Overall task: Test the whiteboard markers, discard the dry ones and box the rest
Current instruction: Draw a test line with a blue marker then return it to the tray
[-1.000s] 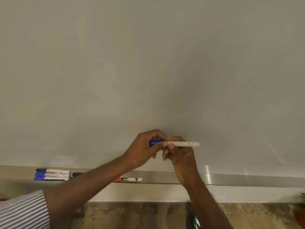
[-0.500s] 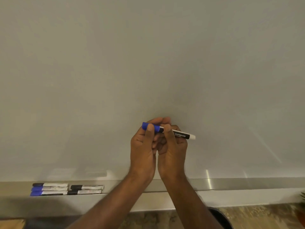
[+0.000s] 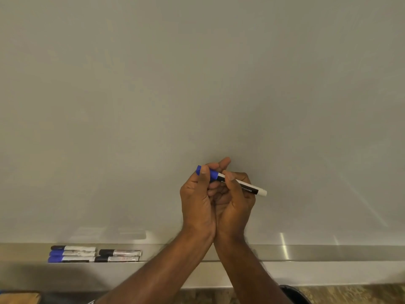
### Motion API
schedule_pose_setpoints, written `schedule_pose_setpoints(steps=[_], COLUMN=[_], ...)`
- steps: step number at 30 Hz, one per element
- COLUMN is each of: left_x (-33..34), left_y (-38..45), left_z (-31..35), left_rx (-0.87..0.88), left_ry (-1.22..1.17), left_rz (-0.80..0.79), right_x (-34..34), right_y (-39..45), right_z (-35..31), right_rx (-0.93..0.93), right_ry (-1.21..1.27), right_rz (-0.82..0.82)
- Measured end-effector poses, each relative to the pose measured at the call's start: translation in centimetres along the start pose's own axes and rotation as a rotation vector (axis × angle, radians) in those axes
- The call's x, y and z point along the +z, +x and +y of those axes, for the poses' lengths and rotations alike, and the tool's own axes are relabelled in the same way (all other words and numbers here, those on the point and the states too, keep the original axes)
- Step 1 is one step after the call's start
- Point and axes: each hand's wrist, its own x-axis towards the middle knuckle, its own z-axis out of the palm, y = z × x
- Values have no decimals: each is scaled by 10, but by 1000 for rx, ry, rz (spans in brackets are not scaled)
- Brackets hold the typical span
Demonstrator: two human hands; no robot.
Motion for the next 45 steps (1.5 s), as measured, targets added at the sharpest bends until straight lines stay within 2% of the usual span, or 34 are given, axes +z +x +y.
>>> schedule_pose_setpoints(steps=[5,9,12,15,18,24,30,32,38,41,45], left_x=[6,10,18,28,42,87,135,153,203,223,237], left_y=[0,15,14,17,34,55,72,75,89,97,112], left_z=[-4,8,19,37,66,135,209,236,317,356,400], left_rx=[-28,-11,111,308,518,936,1570,1716,1929,1973,1950], left_ry=[-21,-280,-116,174,319,598,989,1103,1499,1541,1471], left_rz=[-14,22,-118,-336,-495,-591,-701,-732,-640,-515,-283], right_x=[-2,0,8,18,35,86,138,156,200,221,248], right_y=[3,19,30,40,57,94,129,139,166,179,195], right_z=[-6,-28,-51,-71,-93,-145,-209,-232,-295,-323,-352], right_rx=[7,54,-23,-158,-275,-501,-674,-737,-952,-1079,-1175], right_ry=[52,242,319,196,111,1,-34,-57,-139,-204,-275], right_rz=[9,196,137,-46,-200,-411,-514,-542,-567,-566,-536])
